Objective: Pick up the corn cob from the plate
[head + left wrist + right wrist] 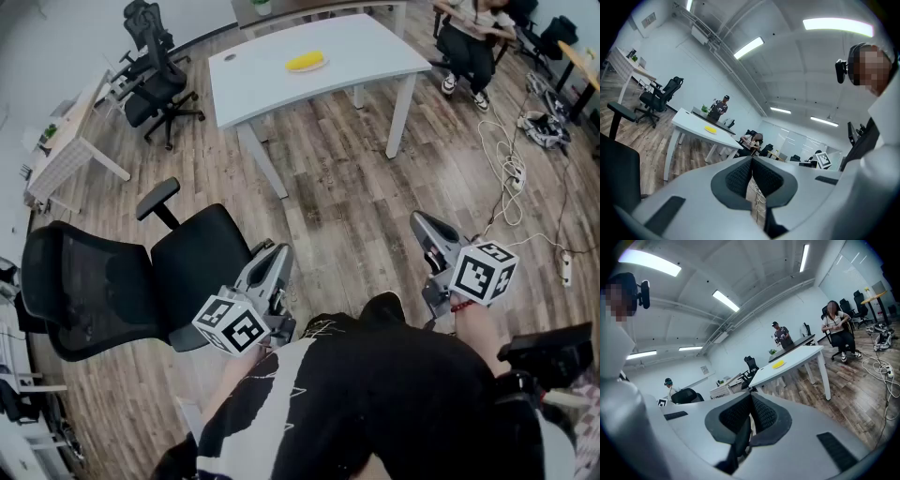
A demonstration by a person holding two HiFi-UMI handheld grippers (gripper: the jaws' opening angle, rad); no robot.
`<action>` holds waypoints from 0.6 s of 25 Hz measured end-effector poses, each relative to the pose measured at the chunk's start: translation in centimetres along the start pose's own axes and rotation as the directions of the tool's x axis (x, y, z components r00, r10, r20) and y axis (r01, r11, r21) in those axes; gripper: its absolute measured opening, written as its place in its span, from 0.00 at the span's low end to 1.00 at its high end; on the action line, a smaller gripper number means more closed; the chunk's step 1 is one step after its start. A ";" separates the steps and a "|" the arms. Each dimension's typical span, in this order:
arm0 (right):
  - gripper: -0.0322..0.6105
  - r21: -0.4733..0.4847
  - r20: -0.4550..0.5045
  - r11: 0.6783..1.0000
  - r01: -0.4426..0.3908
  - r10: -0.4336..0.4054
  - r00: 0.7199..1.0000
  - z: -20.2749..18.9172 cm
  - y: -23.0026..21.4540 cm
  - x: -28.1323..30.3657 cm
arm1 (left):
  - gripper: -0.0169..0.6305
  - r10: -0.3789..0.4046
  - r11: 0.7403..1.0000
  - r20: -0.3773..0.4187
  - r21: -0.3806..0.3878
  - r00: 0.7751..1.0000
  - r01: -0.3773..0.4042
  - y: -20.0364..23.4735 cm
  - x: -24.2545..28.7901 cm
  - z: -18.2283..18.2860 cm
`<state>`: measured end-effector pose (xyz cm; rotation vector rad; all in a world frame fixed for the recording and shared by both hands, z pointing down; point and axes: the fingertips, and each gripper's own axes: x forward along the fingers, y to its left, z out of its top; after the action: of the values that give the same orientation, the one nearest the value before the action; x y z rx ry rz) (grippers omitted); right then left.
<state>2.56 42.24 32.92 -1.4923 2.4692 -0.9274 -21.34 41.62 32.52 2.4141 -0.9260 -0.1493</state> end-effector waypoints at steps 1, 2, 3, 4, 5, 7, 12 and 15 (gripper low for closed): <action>0.07 -0.001 -0.001 1.000 0.000 0.000 1.000 0.0 0.0 0.1 | 0.05 0.001 1.000 0.001 0.000 1.000 -0.001 0.1 0.0 0.0; 0.07 -0.002 -0.003 1.000 0.000 0.000 1.000 0.1 0.0 0.2 | 0.05 0.003 1.000 0.002 0.001 1.000 -0.003 0.1 0.0 0.1; 0.07 -0.003 -0.004 1.000 -0.001 0.001 1.000 0.1 0.0 0.3 | 0.05 0.004 1.000 0.004 0.001 1.000 -0.004 0.2 0.0 0.2; 0.07 -0.004 -0.004 1.000 -0.002 0.002 1.000 0.2 0.0 0.5 | 0.05 0.005 1.000 0.006 0.002 1.000 -0.005 0.3 0.0 0.2; 0.07 -0.005 -0.005 1.000 -0.004 0.004 1.000 0.2 0.0 0.7 | 0.05 0.006 1.000 0.008 0.002 1.000 -0.006 0.5 0.1 0.3; 0.07 -0.005 -0.008 1.000 -0.006 0.006 1.000 0.3 -0.1 1.1 | 0.05 0.010 1.000 0.011 -0.001 1.000 -0.010 0.8 0.3 0.5; 0.07 0.004 -0.009 1.000 -0.004 0.004 1.000 1.4 -1.7 2.3 | 0.05 0.019 1.000 0.004 -0.007 1.000 -0.019 1.9 2.3 0.8; 0.07 0.012 -0.011 1.000 -0.006 0.006 1.000 2.8 -3.5 4.1 | 0.05 0.011 1.000 0.032 -0.001 0.999 -0.011 2.7 4.6 2.2</action>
<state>4.28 36.46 33.50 -1.4795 2.4693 -0.9503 -20.10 36.04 32.49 2.4123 -0.9525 -0.1845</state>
